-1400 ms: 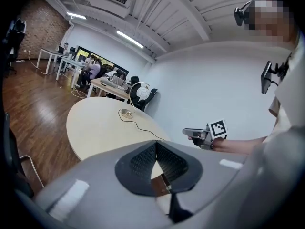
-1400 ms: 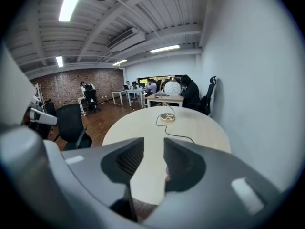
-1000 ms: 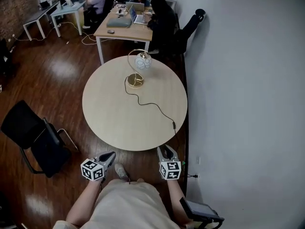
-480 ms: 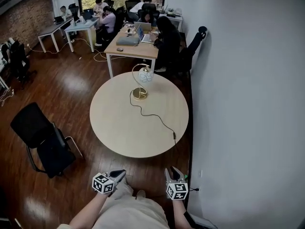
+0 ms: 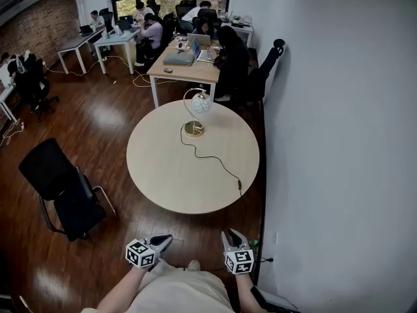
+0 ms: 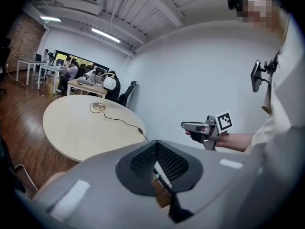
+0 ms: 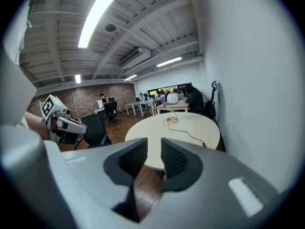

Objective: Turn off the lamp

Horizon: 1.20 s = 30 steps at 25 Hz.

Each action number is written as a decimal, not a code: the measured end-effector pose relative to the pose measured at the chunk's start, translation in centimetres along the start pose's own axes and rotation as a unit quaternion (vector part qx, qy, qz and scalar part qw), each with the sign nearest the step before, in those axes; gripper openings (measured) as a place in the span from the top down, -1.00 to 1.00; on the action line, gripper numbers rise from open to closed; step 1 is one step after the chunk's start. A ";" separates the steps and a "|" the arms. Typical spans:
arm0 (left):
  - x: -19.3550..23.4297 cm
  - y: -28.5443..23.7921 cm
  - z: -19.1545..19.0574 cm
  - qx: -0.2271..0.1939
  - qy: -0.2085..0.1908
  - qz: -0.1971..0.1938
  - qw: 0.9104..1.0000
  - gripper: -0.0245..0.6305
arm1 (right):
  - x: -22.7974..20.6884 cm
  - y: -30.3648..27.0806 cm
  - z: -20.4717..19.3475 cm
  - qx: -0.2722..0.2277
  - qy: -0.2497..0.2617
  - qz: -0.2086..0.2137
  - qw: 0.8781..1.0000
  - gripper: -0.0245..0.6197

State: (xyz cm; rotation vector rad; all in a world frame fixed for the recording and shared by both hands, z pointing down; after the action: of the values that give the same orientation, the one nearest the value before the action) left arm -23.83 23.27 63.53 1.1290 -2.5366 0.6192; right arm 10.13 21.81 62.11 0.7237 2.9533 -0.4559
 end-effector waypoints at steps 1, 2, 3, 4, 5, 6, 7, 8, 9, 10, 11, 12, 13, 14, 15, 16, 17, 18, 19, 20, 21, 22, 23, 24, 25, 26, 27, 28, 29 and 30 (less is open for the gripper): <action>0.3 0.0 0.3 -0.002 -0.002 0.000 1.000 0.91 | 0.3 -0.4 -0.1 0.001 0.001 0.003 1.000 0.67; 0.6 0.1 0.7 -0.005 -0.001 0.001 1.000 0.91 | 0.7 -0.9 -0.1 0.002 0.002 0.007 1.000 0.67; 0.9 0.2 1.0 -0.008 0.001 0.001 1.000 0.91 | 1.2 -1.4 0.0 0.004 0.004 0.011 1.000 0.67; 1.3 0.3 1.2 -0.011 0.001 -0.001 1.000 0.91 | 1.7 -1.9 0.0 0.005 0.006 0.016 1.000 0.67; 1.5 0.6 1.4 -0.015 -0.001 -0.007 1.000 0.91 | 2.2 -2.4 0.1 0.005 0.008 0.020 1.000 0.67; 1.7 0.9 1.5 -0.018 -0.006 -0.015 1.000 0.91 | 2.9 -2.9 0.3 0.005 0.009 0.025 1.000 0.67; 1.8 1.2 1.7 -0.020 -0.014 -0.025 0.999 0.91 | 3.6 -3.4 0.6 0.004 0.011 0.029 1.000 0.67; 2.0 1.6 1.9 -0.021 -0.023 -0.033 0.999 0.91 | 4.3 -3.9 0.9 0.003 0.013 0.033 0.999 0.67; 2.2 1.9 2.2 -0.019 -0.029 -0.039 0.999 0.91 | 5.0 -4.4 1.3 0.003 0.017 0.037 0.999 0.67; 2.5 2.1 2.4 -0.017 -0.030 -0.042 0.998 0.91 | 5.6 -4.9 1.6 0.004 0.020 0.039 0.999 0.67; 2.9 2.3 2.5 -0.016 -0.028 -0.046 0.998 0.91 | 6.1 -5.3 1.8 0.005 0.021 0.039 0.999 0.68; 3.3 2.5 2.6 -0.017 -0.022 -0.048 0.998 0.91 | 6.5 -5.7 1.9 0.007 0.022 0.038 0.999 0.67; 3.8 2.7 2.7 -0.021 -0.014 -0.049 0.998 0.91 | 6.8 -6.1 2.0 0.007 0.021 0.036 0.999 0.68; 4.4 2.8 2.9 -0.027 -0.006 -0.049 0.998 0.91 | 7.1 -6.5 2.1 0.007 0.021 0.034 0.999 0.68; 5.0 2.8 3.2 -0.034 0.000 -0.047 0.998 0.92 | 7.4 -6.8 2.2 0.007 0.021 0.032 0.999 0.68; 5.6 2.8 3.6 -0.042 0.004 -0.044 0.998 0.92 | 7.6 -7.2 2.2 0.007 0.022 0.029 0.999 0.69; 6.2 2.8 3.9 -0.048 0.008 -0.041 0.998 0.92 | 7.9 -7.6 2.3 0.007 0.023 0.027 0.999 0.69; 6.8 2.6 4.2 -0.052 0.011 -0.039 0.998 0.92 | 8.1 -8.0 2.3 0.008 0.024 0.024 0.999 0.69; 7.4 2.5 4.4 -0.052 0.014 -0.039 0.998 0.92 | 8.3 -8.3 2.2 0.009 0.023 0.020 0.999 0.69; 7.9 2.3 4.5 -0.049 0.015 -0.039 0.998 0.92 | 8.6 -8.6 2.2 0.010 0.022 0.016 1.000 0.69; 8.3 2.2 4.5 -0.044 0.015 -0.039 0.998 0.92 | 8.8 -8.8 2.2 0.011 0.020 0.012 1.000 0.69; 8.7 2.1 4.5 -0.038 0.016 -0.040 0.998 0.92 | 9.0 -9.0 2.1 0.013 0.017 0.007 1.000 0.69; 9.0 2.1 4.5 -0.034 0.017 -0.040 0.998 0.92 | 9.3 -9.1 2.0 0.016 0.014 0.001 1.000 0.69; 9.4 2.2 4.5 -0.033 0.019 -0.041 0.998 0.92 | 9.6 -9.2 2.0 0.019 0.012 -0.005 1.000 0.69; 9.7 2.3 4.6 -0.034 0.022 -0.042 0.998 0.93 | 9.8 -9.4 1.9 0.022 0.012 -0.012 1.000 0.69; 10.0 2.2 4.7 -0.035 0.024 -0.043 0.998 0.93 | 9.9 -9.6 1.8 0.026 0.013 -0.019 0.999 0.69; 10.3 2.1 4.7 -0.036 0.025 -0.044 0.998 0.93 | 9.9 -9.7 1.7 0.032 0.015 -0.026 0.999 0.69; 10.5 1.9 4.8 -0.035 0.027 -0.046 0.998 0.93 | 9.8 -9.8 1.7 0.037 0.018 -0.032 0.999 0.69; 10.7 1.7 4.8 -0.034 0.029 -0.047 0.998 0.93 | 9.8 -9.9 1.6 0.043 0.023 -0.038 0.998 0.69; 10.9 1.6 4.8 -0.032 0.030 -0.049 0.998 0.93 | 9.9 -9.9 1.6 0.048 0.032 -0.044 0.997 0.71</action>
State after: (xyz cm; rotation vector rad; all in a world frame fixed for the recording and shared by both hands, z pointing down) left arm -32.55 15.00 63.61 1.1869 -2.4168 0.5360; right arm -3.21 17.35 61.94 0.6292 3.0510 -0.5958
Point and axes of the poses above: the fingertips, and each gripper's own axes: y backward along the fingers, x to its left, z out of its top, the point moved 10 cm from there along y, backward along the fingers, and after that the axes turned 8 degrees about -x, right-handed, at the moved point
